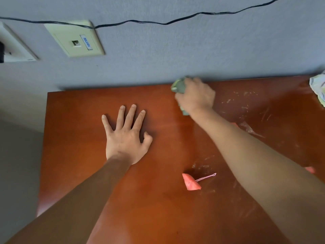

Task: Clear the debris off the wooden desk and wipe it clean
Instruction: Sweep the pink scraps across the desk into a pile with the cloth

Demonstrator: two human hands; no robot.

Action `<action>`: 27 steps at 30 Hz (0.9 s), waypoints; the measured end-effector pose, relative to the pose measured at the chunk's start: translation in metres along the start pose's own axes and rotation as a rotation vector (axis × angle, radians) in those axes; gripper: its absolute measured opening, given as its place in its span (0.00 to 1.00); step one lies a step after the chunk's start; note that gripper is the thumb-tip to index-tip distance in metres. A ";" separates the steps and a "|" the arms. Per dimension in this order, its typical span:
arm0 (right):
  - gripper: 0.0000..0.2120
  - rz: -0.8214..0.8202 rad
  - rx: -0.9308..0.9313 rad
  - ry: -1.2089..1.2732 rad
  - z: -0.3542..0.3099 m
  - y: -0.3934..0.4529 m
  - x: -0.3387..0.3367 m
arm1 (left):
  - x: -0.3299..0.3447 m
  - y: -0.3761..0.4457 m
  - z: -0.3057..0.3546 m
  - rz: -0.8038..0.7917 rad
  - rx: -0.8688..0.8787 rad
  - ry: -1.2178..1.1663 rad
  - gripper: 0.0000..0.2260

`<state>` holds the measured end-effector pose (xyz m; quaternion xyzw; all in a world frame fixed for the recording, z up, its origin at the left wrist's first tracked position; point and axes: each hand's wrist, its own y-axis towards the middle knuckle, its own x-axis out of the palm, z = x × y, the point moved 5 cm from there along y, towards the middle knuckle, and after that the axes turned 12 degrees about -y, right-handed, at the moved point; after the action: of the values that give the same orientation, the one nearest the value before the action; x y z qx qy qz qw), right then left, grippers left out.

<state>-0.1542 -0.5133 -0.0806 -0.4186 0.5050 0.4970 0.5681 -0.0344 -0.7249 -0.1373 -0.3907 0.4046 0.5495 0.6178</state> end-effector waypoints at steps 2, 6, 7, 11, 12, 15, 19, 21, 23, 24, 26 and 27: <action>0.22 0.015 -0.173 0.051 -0.049 -0.016 -0.004 | -0.003 -0.001 0.000 0.042 -0.003 -0.042 0.30; 0.24 -0.010 -0.391 0.121 -0.108 -0.025 -0.018 | -0.006 -0.002 -0.003 0.100 -0.004 -0.106 0.25; 0.22 -0.004 -0.465 0.108 -0.112 -0.031 -0.020 | -0.006 -0.002 -0.003 0.109 -0.003 -0.118 0.24; 0.24 0.004 -0.623 0.072 -0.070 -0.064 -0.006 | -0.006 -0.002 -0.004 0.138 0.005 -0.124 0.22; 0.26 -0.012 -0.560 0.058 -0.047 -0.063 -0.001 | -0.006 -0.002 -0.004 0.143 0.007 -0.125 0.22; 0.24 -0.041 -0.193 0.059 0.031 -0.049 0.012 | -0.004 -0.003 -0.003 0.134 0.012 -0.110 0.21; 0.24 0.063 -0.245 0.019 0.033 -0.093 0.016 | -0.004 -0.003 -0.003 0.126 0.009 -0.089 0.22; 0.24 0.077 -0.551 0.050 0.018 -0.132 0.018 | -0.004 -0.004 -0.003 0.129 0.014 -0.087 0.22; 0.24 0.047 -0.796 0.039 0.026 -0.147 0.019 | -0.004 -0.003 -0.003 0.137 0.022 -0.093 0.22; 0.24 0.045 -0.833 -0.007 0.036 -0.143 0.019 | -0.005 -0.003 -0.003 0.141 0.024 -0.096 0.22; 0.24 0.025 -0.663 -0.077 0.060 -0.115 0.018 | -0.004 -0.003 -0.002 0.145 0.023 -0.096 0.22; 0.24 -0.006 -0.478 -0.076 0.073 -0.101 0.019 | -0.004 -0.003 -0.002 0.144 0.021 -0.094 0.22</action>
<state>-0.0435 -0.4548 -0.0919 -0.5237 0.3502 0.6161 0.4728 -0.0323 -0.7289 -0.1339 -0.3276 0.4080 0.6061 0.5991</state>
